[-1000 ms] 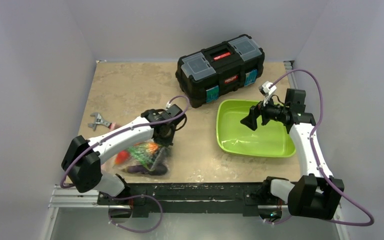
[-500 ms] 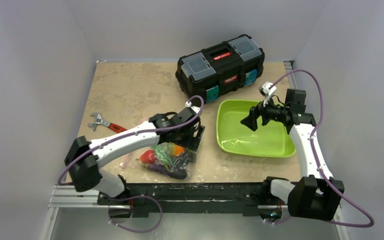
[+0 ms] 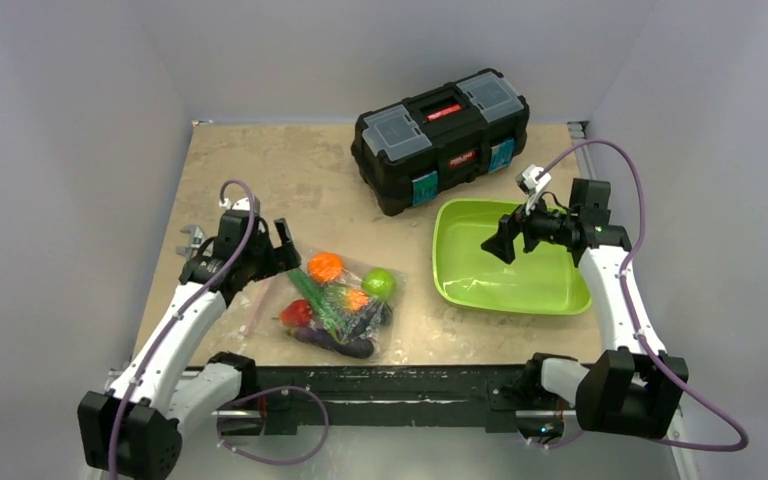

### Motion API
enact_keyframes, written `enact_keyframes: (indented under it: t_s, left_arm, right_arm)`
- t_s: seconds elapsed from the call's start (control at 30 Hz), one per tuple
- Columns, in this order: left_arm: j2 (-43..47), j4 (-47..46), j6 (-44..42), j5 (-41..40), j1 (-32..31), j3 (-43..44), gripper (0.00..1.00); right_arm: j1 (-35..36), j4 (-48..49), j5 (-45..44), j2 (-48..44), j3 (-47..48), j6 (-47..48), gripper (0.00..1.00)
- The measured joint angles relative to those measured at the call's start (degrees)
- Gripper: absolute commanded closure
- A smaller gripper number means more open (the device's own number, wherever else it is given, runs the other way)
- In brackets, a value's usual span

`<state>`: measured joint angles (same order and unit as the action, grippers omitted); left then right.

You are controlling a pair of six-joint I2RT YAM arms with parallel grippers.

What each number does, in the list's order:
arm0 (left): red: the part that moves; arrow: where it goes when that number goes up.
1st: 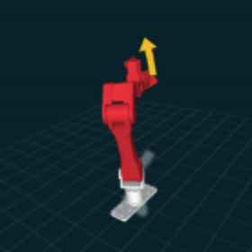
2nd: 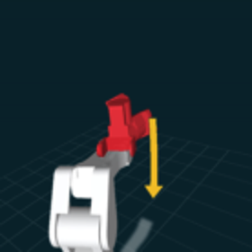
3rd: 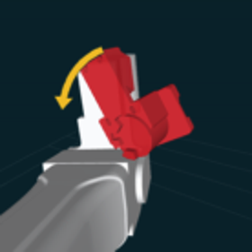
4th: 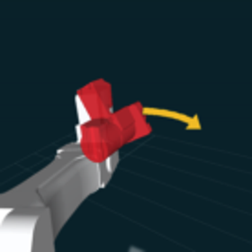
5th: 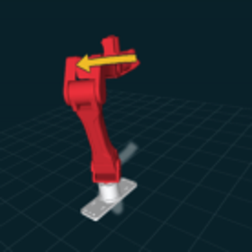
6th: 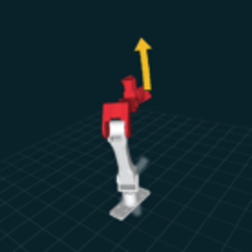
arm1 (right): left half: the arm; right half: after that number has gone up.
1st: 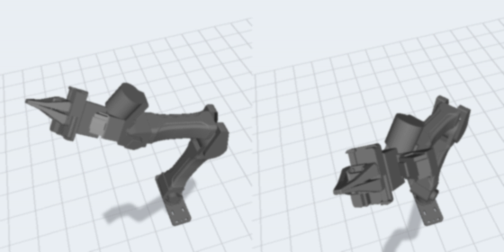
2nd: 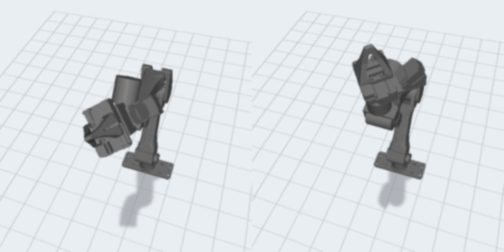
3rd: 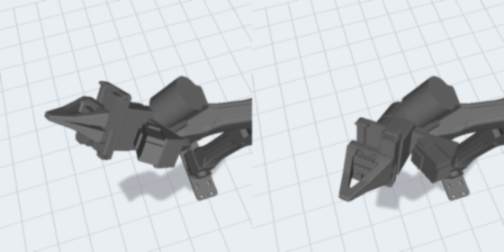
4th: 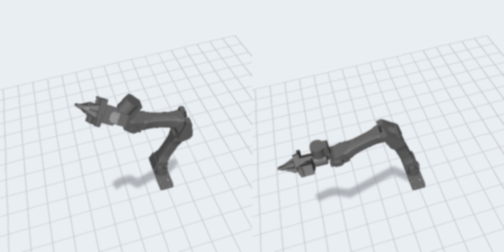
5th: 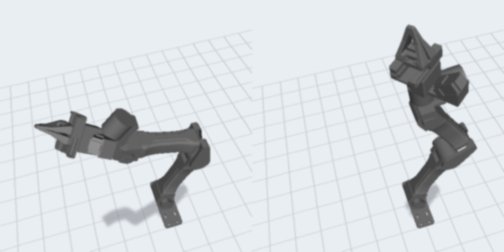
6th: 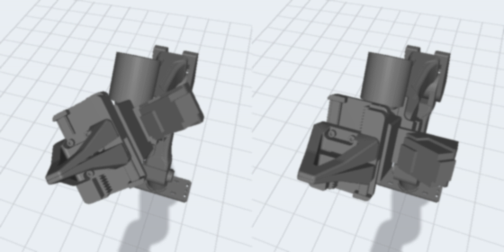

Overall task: Open the zip-top bag and remove the fake food
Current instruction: Move the zipper food storage bag to the center of the board, then pick up the zipper food storage bag at the center of the board.

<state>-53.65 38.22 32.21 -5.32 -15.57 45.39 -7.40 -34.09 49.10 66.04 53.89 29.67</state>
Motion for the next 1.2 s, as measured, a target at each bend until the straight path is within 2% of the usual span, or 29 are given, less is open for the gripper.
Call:
enact_keyframes:
  t_s: [0.1,0.2,0.5,0.6,0.63,0.73,0.83,0.97,1.2]
  left_arm:
    - [-1.8,-3.4,0.9,1.3,6.0,-5.8,0.05]
    - [-5.7,-6.7,1.6,2.4,10.2,-8.1,0.09]
    - [-18.0,-17.9,2.6,8.1,16.5,-9.1,0.27]
    - [-22.0,-20.2,3.7,11.2,17.9,-9.8,0.38]
    - [-22.9,-21.2,4.2,12.6,18.5,-10.0,0.45]
    - [-23.6,-23.6,5.5,15.4,19.9,-10.8,0.62]
    - [-23.8,-24.6,6.4,17.8,20.8,-11.7,0.74]
    - [-22.3,-24.9,7.3,20.5,21.0,-12.4,1.0]
    - [-15.2,-23.7,7.4,25.1,21.0,-12.5,1.0]
  right_arm:
    - [0.0,-0.4,0.1,0.0,0.0,0.2,0.01]
    - [0.0,-1.1,0.3,0.0,0.0,0.6,0.01]
    - [0.0,-2.2,1.4,0.2,0.0,1.9,0.01]
    - [0.0,-2.4,1.4,0.3,0.0,2.3,0.01]
    - [0.0,-2.5,1.5,0.3,0.0,2.4,0.01]
    - [0.0,-2.5,1.5,0.3,0.0,2.5,0.01]
    - [0.0,-2.5,1.6,0.3,0.0,2.5,0.01]
    - [0.0,-2.5,1.6,0.3,0.0,2.5,0.01]
    - [0.0,-2.6,1.6,0.3,0.0,2.5,0.01]
